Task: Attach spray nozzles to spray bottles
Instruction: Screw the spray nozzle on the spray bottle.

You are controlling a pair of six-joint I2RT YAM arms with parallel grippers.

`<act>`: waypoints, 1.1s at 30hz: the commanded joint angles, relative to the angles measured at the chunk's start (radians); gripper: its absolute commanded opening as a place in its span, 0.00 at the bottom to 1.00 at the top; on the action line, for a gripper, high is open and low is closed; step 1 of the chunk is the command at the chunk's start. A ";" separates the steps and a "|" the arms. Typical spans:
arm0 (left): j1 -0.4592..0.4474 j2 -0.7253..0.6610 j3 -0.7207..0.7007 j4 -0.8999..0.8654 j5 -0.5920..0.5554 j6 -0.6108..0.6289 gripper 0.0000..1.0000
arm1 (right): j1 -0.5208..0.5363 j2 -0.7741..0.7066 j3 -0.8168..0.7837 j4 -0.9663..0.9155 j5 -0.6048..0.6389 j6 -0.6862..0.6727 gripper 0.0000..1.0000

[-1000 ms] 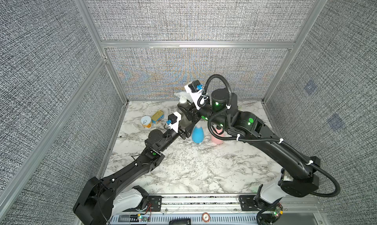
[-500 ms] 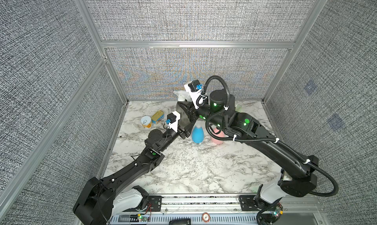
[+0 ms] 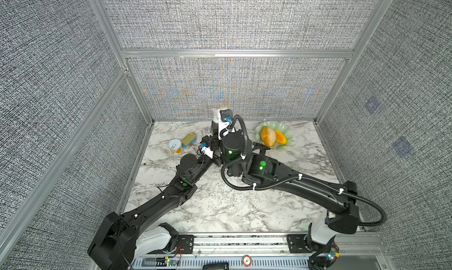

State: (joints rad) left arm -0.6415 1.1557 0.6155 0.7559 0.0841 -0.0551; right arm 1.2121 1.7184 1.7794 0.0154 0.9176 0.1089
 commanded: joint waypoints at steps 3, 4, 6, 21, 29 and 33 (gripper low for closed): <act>-0.003 -0.006 0.007 0.097 -0.022 0.018 0.58 | 0.038 0.093 0.071 0.011 -0.004 0.026 0.06; -0.003 -0.006 0.006 0.100 -0.024 0.020 0.58 | 0.039 0.099 0.087 -0.009 -0.025 0.037 0.08; -0.004 -0.008 0.005 0.100 -0.026 0.020 0.58 | 0.039 0.095 0.105 -0.047 -0.072 0.052 0.18; -0.001 -0.007 0.003 0.108 0.011 0.021 0.62 | 0.047 -0.242 -0.090 -0.290 -0.329 0.130 0.75; -0.001 0.006 0.001 0.131 0.157 0.003 0.62 | 0.006 -0.432 -0.190 -0.369 -0.502 -0.036 0.67; -0.002 0.017 0.009 0.144 0.267 -0.017 0.62 | -0.177 -0.471 -0.168 -0.453 -0.888 -0.104 0.65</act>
State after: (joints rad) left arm -0.6437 1.1675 0.6167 0.8394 0.2424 -0.0536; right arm 1.1114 1.2621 1.6016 -0.3672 0.3256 0.0856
